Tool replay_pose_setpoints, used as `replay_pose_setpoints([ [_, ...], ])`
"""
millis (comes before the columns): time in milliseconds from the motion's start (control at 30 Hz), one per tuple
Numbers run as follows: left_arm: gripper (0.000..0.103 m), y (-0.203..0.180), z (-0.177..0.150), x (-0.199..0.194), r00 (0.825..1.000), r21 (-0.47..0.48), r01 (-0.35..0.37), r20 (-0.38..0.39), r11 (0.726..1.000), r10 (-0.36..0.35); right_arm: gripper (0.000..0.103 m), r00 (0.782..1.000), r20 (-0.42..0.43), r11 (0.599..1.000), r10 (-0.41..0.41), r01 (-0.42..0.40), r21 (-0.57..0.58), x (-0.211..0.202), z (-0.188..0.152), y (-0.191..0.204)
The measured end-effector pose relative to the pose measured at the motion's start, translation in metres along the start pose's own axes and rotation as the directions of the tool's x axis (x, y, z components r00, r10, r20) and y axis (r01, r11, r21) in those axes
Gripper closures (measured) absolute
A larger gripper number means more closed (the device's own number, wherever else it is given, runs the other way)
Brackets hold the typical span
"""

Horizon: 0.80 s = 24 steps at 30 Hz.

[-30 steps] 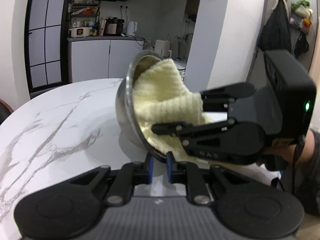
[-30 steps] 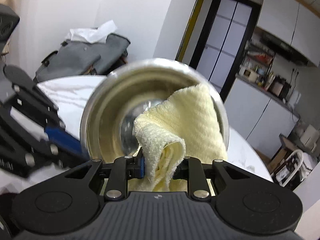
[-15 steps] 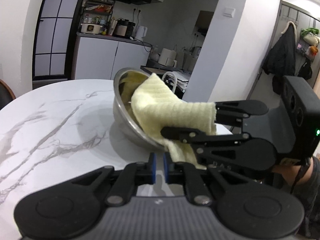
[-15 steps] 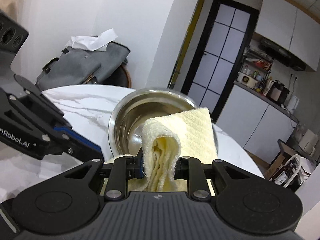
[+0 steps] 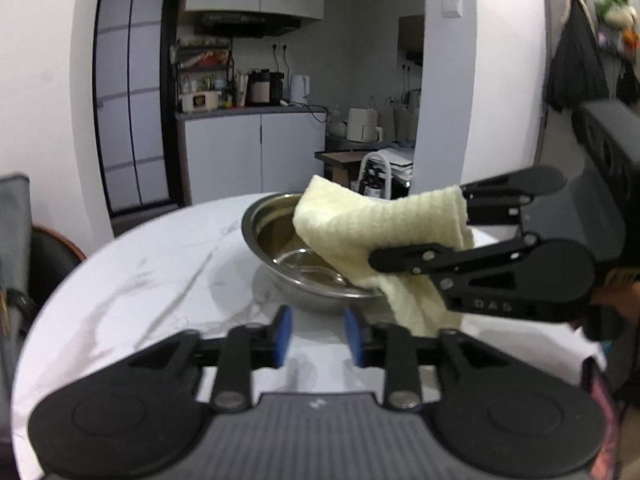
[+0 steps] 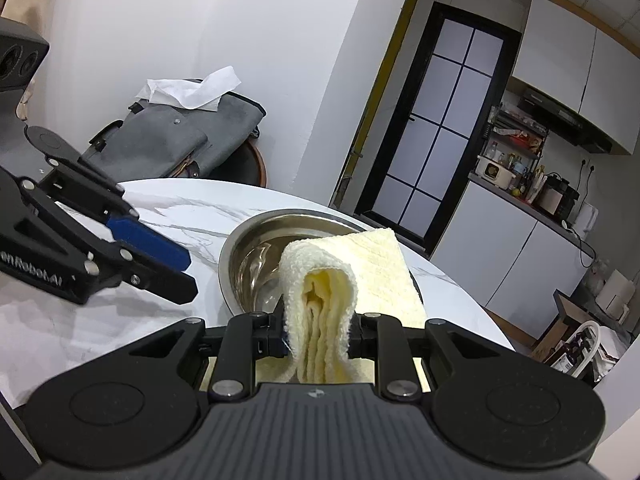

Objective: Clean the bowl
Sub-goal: 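Lower the bowl onto the table with the left gripper while the right gripper withdraws the towel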

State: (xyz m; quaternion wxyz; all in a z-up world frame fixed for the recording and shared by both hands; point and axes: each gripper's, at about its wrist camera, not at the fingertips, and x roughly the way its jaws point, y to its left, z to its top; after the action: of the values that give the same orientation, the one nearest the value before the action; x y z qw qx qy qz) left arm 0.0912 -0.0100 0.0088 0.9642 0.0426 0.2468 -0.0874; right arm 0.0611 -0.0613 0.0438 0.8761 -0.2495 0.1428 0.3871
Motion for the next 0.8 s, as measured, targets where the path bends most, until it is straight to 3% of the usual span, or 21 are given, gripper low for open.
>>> replay_pose_setpoints([
  [33,0.046,-0.003,0.000,0.000,1.000,0.021,-0.010,0.008,1.000,0.010,0.079,1.000,-0.009,1.000,0.005,-0.005,0.007,0.000,0.000,-0.001],
  [133,0.039,-0.014,0.000,0.001,0.999,0.094,-0.049,0.026,0.994,0.047,0.079,1.000,-0.025,0.999,0.011,-0.010,0.033,-0.002,0.000,-0.005],
  [267,0.039,-0.023,0.003,0.010,0.996,0.173,-0.089,0.042,0.981,0.083,0.079,1.000,-0.002,0.999,-0.006,0.006,0.046,-0.008,0.000,-0.010],
  [467,0.038,-0.028,0.005,0.020,0.995,0.189,-0.096,0.037,0.977,0.091,0.079,0.999,0.037,0.998,-0.010,0.008,0.058,-0.017,-0.001,-0.015],
  [567,0.038,-0.037,0.007,0.020,0.991,0.227,-0.124,0.076,0.966,0.110,0.079,0.996,0.080,0.997,-0.029,0.023,0.071,-0.027,0.000,-0.020],
  [800,0.038,-0.054,0.009,0.026,0.994,0.287,-0.098,0.073,0.953,0.080,0.079,0.992,0.115,0.991,-0.053,0.038,0.125,-0.042,-0.003,-0.036],
])
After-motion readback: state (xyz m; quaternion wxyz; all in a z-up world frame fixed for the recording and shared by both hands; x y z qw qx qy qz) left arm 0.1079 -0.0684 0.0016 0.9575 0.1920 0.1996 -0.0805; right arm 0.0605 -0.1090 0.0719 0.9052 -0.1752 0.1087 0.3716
